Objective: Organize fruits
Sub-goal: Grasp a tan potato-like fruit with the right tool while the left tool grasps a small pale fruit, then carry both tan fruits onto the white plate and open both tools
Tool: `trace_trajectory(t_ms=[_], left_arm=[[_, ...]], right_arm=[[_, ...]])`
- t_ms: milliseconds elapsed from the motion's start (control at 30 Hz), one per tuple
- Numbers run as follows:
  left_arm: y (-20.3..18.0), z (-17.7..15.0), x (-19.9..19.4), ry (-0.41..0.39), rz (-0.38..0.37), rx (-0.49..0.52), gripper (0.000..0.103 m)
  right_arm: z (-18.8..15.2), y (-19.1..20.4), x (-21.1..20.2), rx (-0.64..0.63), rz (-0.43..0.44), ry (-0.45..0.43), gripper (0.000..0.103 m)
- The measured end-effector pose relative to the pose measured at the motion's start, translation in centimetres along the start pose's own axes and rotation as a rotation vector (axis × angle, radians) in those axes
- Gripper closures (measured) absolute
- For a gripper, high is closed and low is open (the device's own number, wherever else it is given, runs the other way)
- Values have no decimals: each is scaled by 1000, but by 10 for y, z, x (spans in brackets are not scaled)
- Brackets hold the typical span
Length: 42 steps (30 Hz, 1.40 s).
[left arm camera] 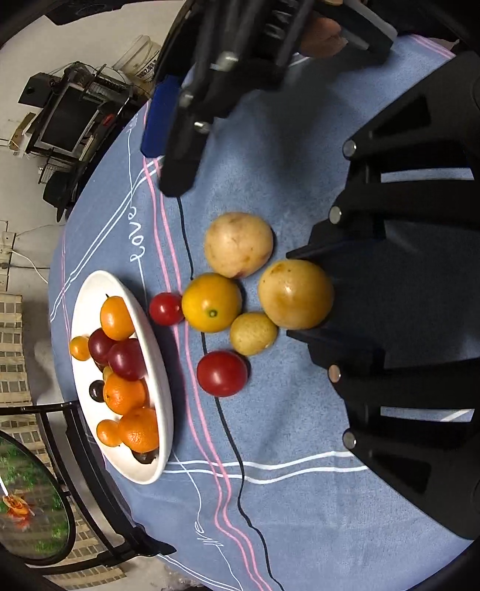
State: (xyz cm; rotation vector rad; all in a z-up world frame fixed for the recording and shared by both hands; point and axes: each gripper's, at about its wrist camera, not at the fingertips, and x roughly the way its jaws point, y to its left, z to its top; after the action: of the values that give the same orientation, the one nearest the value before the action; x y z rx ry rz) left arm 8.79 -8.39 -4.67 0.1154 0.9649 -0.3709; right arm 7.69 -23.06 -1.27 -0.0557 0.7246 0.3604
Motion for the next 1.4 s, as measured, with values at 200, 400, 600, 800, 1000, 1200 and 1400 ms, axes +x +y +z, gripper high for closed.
trace_trajectory(t_ms=[200,400,600,800,1000,1200,1400], left_arm=[[21,2,-20,-44,18,-20,67],[44,4,-31,-74,20,-68,67],[50,4,-28,-66,3,-85,67],[56,6,-34,-82,31,-84,67],[63,34,-51,-126,64,-64,67],[76,80,-67,-196,99,-78,67],[84,103,-54,-206,87,-98,67]], right_arm=[[-8,20,9,-100,38,65,47],[-11,39,29,-154,7,128,47],[-9,52,51,-177,-25,181,69],[-4,44,25,-141,-21,114,70],[22,24,-9,-96,-63,-34,70],[71,18,-17,-47,-129,-170,70],[93,26,18,-79,-155,-157,70]])
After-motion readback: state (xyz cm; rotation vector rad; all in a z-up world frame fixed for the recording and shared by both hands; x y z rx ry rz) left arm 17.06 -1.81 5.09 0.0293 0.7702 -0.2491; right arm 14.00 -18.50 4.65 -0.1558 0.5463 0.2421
